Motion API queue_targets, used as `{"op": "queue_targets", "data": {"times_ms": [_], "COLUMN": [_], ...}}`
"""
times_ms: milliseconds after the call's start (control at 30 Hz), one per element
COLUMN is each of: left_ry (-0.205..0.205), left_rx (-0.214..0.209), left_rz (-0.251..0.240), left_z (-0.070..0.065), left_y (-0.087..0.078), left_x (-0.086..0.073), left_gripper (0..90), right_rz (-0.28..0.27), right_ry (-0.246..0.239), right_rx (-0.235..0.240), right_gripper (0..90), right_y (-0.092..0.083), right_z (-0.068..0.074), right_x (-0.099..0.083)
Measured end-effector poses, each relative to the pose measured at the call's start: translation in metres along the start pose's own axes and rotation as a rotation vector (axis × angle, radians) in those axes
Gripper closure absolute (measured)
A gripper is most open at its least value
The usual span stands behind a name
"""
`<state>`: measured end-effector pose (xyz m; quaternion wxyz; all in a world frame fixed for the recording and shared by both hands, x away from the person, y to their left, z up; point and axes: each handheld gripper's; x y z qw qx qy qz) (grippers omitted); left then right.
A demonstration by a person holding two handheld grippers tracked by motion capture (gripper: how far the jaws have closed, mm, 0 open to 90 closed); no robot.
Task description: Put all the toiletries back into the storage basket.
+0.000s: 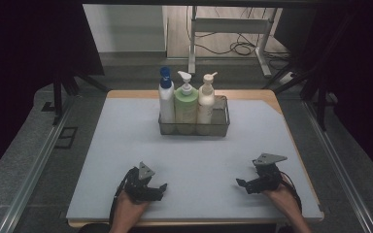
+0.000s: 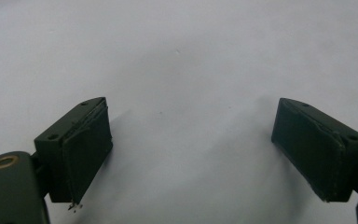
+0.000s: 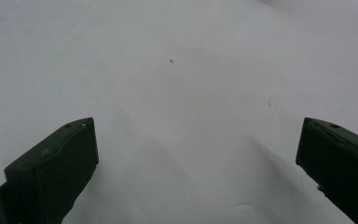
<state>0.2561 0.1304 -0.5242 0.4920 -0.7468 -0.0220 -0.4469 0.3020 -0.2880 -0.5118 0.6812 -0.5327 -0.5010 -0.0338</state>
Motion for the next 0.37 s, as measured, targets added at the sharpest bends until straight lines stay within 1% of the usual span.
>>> {"op": "queue_targets", "data": {"times_ms": [167,200,233,267,367], "left_ry": [0.000,0.000,0.000,0.000,0.000], "left_rx": [0.000,0.000,0.000,0.000,-0.001], "left_rz": [0.000,0.000,0.001,0.001,0.002], "left_z": [0.0000,0.0000,0.0000,0.0000,0.0001], "left_y": [0.0000,0.0000,0.0000,0.0000,0.0000], "left_x": [0.0000,0.0000,0.0000,0.0000,0.0001], "left_gripper": [11.7,11.7,11.7,11.7,11.7], "right_rz": [0.018,0.034,0.038,0.041,0.039], "right_ry": [0.005,0.001,-0.006,-0.016,-0.011], "right_rx": [0.000,-0.003,-0.013,-0.019,-0.016], "right_gripper": [0.0,0.0,0.0,0.0,0.0], "right_y": [0.0039,0.0058,0.0062,0.0065,0.0065], "right_z": [0.0010,0.0015,0.0024,0.0038,0.0033], "right_x": [-0.0062,-0.0074,-0.0073,-0.0069,-0.0075]}}
Point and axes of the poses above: each handheld gripper's, and its own axes: y roughly forward along the jaws, x roughly out of its top, z roughly to its left, and after that the axes turned 7 degrees about -x, right-handed
